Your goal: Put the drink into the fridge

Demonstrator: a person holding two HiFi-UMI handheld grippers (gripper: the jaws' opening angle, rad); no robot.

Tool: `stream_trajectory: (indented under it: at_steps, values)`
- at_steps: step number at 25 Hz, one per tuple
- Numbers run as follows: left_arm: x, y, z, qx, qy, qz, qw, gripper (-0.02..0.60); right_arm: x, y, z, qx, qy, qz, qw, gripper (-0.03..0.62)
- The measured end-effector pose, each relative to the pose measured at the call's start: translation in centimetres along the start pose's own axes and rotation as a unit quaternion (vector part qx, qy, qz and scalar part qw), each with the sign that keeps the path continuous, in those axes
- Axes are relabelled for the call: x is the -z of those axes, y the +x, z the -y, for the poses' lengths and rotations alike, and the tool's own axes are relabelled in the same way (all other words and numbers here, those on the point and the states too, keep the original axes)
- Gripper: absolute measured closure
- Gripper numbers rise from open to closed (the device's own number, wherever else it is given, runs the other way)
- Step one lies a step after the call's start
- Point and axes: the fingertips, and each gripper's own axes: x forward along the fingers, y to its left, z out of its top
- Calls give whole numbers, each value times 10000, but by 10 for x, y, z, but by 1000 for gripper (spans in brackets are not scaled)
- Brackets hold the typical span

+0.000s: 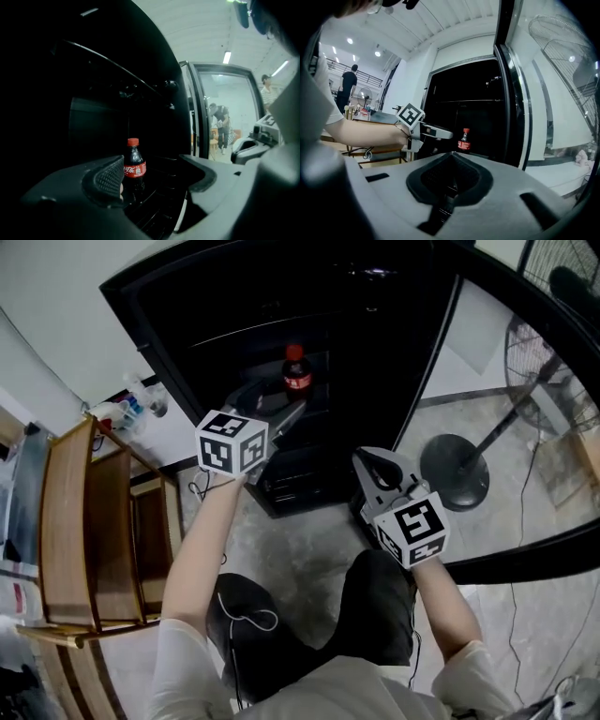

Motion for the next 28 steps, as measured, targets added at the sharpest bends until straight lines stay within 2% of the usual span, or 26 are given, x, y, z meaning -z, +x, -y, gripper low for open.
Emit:
stream_trajectory:
  at_steps: [7,18,23,25,28]
  values:
    - [-11,-44,9,65,109,249,9996,299,-8,10,-3,-58,-88,48,9999,599]
    - [7,-103,9,-107,177,503,9985,445,-16,26,0,-82,-251,220,9994,599]
    - [15,-115,-5,-471,311,615,9965,549,-20,37,2,-63,-226,345,9991,599]
    - [13,-115,-8,-561,354,681,9955,564,-23,41,5,-5,-173,369,9992,599]
    - [4,-113,-5,-467,341,710,9958,572,-27,43,9,107,1,305,9995,599]
